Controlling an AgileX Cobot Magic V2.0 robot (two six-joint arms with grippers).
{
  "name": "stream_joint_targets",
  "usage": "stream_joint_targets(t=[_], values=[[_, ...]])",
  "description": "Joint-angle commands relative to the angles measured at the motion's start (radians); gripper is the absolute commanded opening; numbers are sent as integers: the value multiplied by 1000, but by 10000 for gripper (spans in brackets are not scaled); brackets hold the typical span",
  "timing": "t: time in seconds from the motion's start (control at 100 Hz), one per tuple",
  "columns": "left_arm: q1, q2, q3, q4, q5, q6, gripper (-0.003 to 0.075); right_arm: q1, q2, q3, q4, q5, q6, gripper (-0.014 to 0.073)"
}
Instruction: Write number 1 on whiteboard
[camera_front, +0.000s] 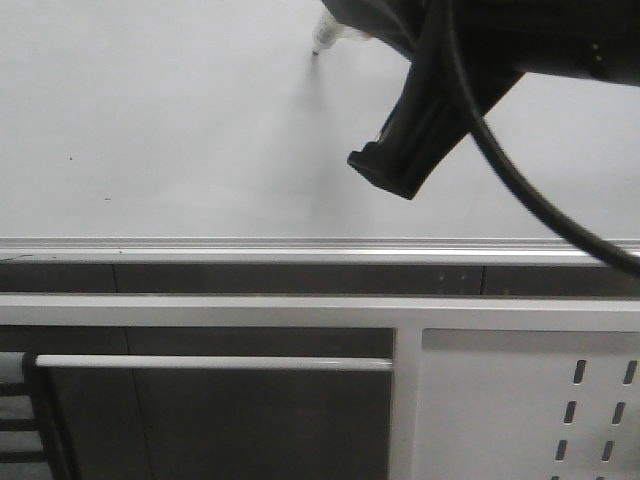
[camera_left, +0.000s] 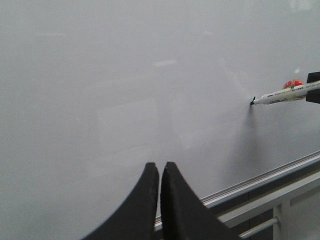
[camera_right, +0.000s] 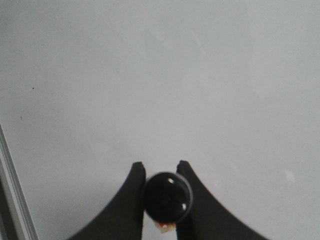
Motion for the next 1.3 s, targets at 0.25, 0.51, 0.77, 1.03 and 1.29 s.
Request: stream_joint_targets(t=[0.25,0.51,0.77,1.03,1.29], values=[[3,11,-29,-6,-81,-8,-18,-17,33,-28,125,-80,-18,-50],[3,11,-29,-6,-81,-8,-18,-17,155,-28,234,-80,-18,-50],[3,11,-29,-6,-81,-8,-18,-17,203,-28,234,-116,-18,-50],[3,11,-29,-6,-81,-8,-18,38,154,-28,232,-189,-35,-79],[3,11,-29,-13,-81,-8,-18,337,-40,-28,466,-170,-284,-79]])
